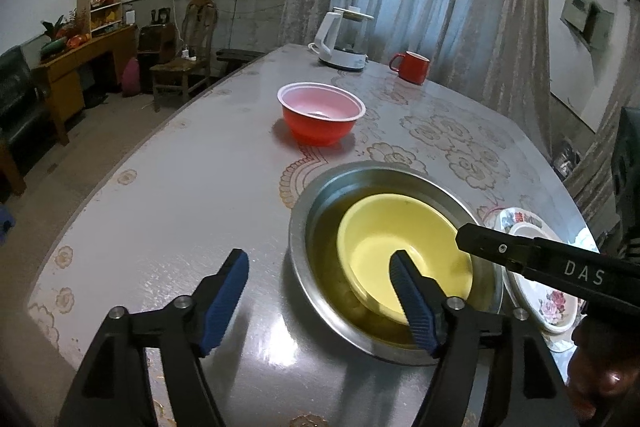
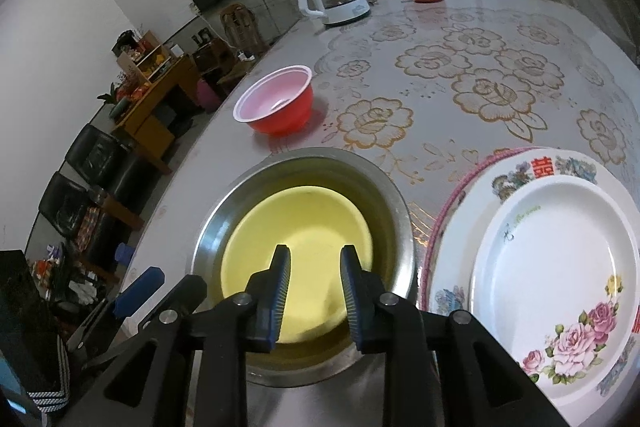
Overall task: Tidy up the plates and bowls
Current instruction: 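Withdraw both grippers and move the right gripper toward the red bowl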
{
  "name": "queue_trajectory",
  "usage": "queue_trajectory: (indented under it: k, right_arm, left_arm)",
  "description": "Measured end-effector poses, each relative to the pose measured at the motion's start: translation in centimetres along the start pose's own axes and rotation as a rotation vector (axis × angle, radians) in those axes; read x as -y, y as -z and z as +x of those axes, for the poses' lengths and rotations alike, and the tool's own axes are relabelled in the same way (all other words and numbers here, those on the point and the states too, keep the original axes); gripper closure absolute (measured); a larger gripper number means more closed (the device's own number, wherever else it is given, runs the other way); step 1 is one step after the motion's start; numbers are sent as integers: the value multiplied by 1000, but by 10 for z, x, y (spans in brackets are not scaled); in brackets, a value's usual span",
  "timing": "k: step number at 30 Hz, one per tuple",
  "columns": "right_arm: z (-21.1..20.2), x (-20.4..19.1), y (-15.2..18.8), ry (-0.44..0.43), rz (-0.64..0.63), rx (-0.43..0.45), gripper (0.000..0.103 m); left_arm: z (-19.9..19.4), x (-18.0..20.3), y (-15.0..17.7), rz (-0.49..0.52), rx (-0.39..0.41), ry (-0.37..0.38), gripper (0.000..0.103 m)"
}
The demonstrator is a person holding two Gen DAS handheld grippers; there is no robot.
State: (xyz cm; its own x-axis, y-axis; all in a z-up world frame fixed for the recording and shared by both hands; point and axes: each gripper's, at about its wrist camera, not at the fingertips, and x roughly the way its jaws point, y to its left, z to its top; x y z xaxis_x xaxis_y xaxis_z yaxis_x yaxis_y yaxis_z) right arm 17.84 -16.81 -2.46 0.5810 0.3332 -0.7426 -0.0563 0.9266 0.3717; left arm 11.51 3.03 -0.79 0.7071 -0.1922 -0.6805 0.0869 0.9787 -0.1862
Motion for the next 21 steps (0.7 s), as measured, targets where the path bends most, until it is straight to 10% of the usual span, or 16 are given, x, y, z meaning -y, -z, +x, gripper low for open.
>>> queue_trajectory:
  k: [21]
  right_arm:
    - [25,-18,-51,24,-153,-82,74]
  left_arm:
    - [16,-58,-13,-203,-52,-9,19]
